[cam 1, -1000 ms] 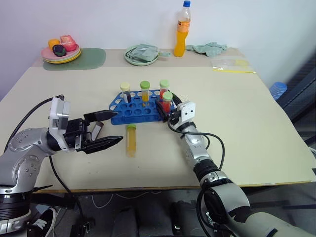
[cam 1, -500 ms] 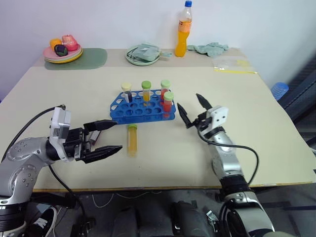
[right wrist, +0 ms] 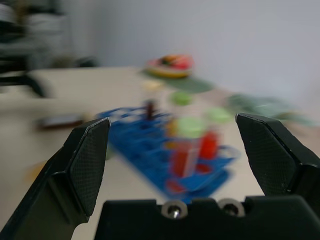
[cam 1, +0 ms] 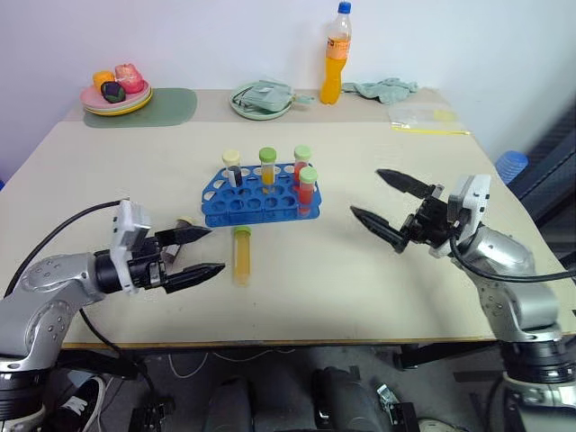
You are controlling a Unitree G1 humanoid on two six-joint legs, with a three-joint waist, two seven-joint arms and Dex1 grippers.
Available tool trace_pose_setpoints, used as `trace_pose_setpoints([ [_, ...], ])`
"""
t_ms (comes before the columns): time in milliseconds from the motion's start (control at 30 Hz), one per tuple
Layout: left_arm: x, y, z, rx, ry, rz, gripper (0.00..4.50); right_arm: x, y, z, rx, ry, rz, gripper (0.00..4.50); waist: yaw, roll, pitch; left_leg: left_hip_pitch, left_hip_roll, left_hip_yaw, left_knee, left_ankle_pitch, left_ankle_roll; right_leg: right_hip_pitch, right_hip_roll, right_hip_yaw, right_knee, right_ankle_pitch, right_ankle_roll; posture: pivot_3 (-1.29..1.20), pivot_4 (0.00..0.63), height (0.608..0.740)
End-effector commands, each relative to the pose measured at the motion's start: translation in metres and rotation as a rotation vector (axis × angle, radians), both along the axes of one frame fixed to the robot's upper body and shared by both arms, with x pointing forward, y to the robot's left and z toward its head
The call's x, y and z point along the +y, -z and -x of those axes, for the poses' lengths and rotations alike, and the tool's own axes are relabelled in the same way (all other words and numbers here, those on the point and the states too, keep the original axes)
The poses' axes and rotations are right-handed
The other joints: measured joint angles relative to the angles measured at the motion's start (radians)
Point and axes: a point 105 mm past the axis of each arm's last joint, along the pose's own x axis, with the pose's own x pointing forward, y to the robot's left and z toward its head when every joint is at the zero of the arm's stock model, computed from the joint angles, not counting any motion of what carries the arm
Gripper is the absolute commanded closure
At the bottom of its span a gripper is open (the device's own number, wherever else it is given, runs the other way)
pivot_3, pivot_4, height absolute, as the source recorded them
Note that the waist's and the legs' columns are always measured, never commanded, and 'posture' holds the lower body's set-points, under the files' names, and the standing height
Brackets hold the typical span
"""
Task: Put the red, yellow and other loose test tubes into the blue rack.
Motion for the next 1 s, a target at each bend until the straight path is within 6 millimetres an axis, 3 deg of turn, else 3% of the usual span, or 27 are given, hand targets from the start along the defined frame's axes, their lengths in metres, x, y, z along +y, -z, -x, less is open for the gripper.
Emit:
trace_pose_setpoints([
  [33, -0.006, -0.008, -0.01, 0.033, -0.098, -0.025, 0.0, 0.014, -0.01, 0.012, -0.033, -0.109, 0.026, 0.06, 0.003, -0.001, 0.0, 0.0, 0.0, 0.0, 0.0, 0.0, 0.0, 0.0, 0.0, 0.0, 0.0, 0.0, 0.0, 0.0, 0.15, 0.74],
  [333, -0.011, -0.006, -0.017, 0.148, -0.241, -0.147, 0.0, 0.035, -0.008, -0.006, -0.076, -0.104, -0.041, 0.06, 0.022, -0.001, 0.0, -0.001, 0.0, -0.001, 0.0, 0.0, 0.0, 0.0, 0.001, 0.0, 0.0, 0.0, 0.0, 0.0, 0.15, 0.74],
  [433, -0.024, -0.008, -0.017, 0.23, -0.203, -0.149, 0.0, 0.037, -0.003, -0.006, -0.08, -0.105, -0.048, 0.06, 0.025, -0.001, 0.0, -0.002, -0.001, -0.001, 0.001, 0.0, 0.0, 0.0, 0.0, 0.0, 0.0, 0.0, 0.0, 0.0, 0.15, 0.74],
  [633, -0.028, -0.005, -0.034, 0.444, -0.281, -0.2, 0.0, 0.04, -0.001, -0.007, -0.09, -0.09, -0.056, 0.06, 0.016, -0.002, 0.0, -0.001, -0.002, -0.001, 0.001, 0.0, 0.0, 0.001, 0.001, 0.0, 0.0, 0.002, 0.003, 0.0, 0.15, 0.74],
  [767, -0.038, 0.0, -0.039, 0.561, -0.244, -0.177, 0.0, 0.042, 0.003, -0.006, -0.09, -0.081, -0.055, 0.06, 0.016, -0.002, 0.0, 0.0, -0.001, -0.002, 0.001, 0.0, 0.0, 0.001, 0.002, 0.0, 0.001, 0.002, 0.004, 0.0, 0.15, 0.74],
  [1000, -0.047, 0.003, -0.061, 0.652, -0.332, -0.152, 0.0, 0.047, 0.008, -0.005, -0.082, -0.072, -0.067, 0.06, 0.019, -0.002, 0.0, -0.001, -0.001, -0.003, 0.001, 0.0, 0.0, 0.001, 0.002, 0.0, 0.002, 0.002, 0.004, 0.0, 0.15, 0.74],
])
